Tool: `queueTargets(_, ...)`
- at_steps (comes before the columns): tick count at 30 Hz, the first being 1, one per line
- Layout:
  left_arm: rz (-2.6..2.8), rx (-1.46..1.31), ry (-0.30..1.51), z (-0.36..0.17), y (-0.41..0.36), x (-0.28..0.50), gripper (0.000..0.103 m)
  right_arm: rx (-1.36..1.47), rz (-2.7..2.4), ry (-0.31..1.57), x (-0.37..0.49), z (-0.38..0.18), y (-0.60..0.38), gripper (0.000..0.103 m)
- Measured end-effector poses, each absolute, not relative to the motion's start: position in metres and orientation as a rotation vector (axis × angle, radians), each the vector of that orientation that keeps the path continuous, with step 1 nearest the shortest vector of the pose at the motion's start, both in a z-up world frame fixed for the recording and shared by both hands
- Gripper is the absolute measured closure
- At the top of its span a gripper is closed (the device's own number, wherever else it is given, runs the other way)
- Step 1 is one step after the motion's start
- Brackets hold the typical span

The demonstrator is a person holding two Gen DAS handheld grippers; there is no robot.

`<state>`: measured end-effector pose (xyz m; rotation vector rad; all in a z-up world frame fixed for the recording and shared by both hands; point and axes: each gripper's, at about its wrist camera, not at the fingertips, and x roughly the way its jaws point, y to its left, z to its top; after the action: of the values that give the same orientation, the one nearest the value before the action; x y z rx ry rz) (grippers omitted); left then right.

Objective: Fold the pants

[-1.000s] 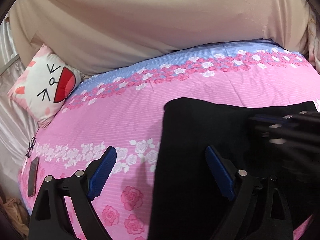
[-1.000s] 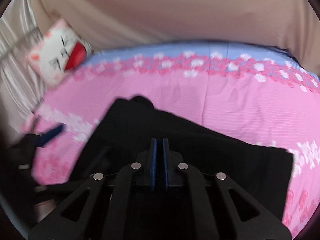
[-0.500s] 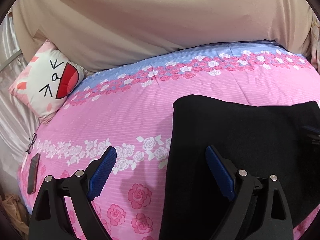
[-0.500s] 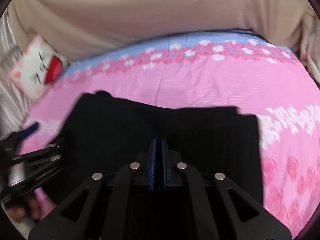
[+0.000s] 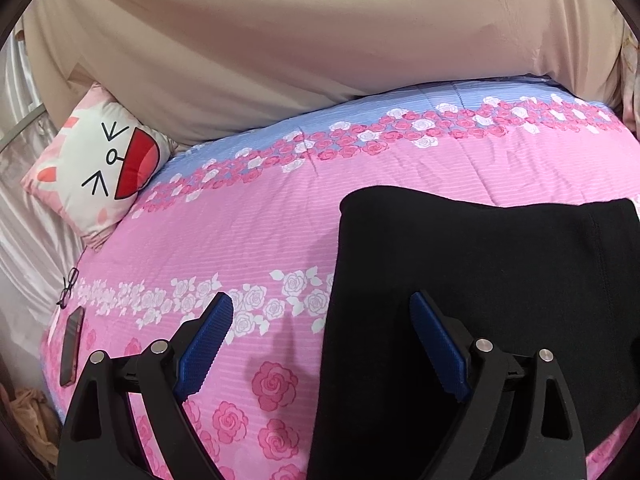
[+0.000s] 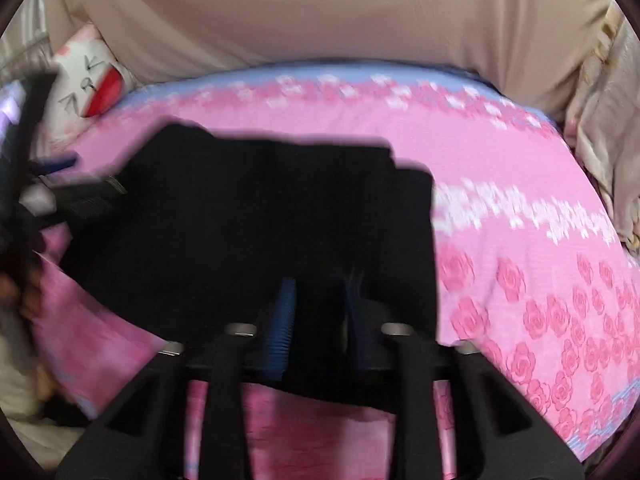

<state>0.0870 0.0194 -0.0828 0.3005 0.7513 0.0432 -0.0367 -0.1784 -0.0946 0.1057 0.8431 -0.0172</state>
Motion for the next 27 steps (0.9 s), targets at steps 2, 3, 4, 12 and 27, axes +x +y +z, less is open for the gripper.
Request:
queueTargets(2,0.034,0.295,0.745,-0.077,0.022,0.079,0.015,0.205,0.006,0.828,-0.049,-0.086,-0.195,0.05)
queueTargets(3,0.027,0.287,0.739,-0.073,0.025,0.075,0.015,0.196,-0.01,0.81,-0.055,-0.079,-0.199,0.05)
queueTargets(4,0.016,0.274,0.737,-0.069,0.03,0.068,0.015,0.175,-0.027,0.799,-0.062,-0.074,-0.204,0.049)
queueTargets(12,-0.095,0.173,0.78,-0.06,0.041,0.036,0.015,0.444,0.109,0.803,-0.073,-0.083,-0.241,0.047)
queueTargets(27,-0.114,0.262,0.821,-0.079,0.008,0.019,0.015,0.225,0.082,0.781,-0.052,-0.078,-0.211,0.095)
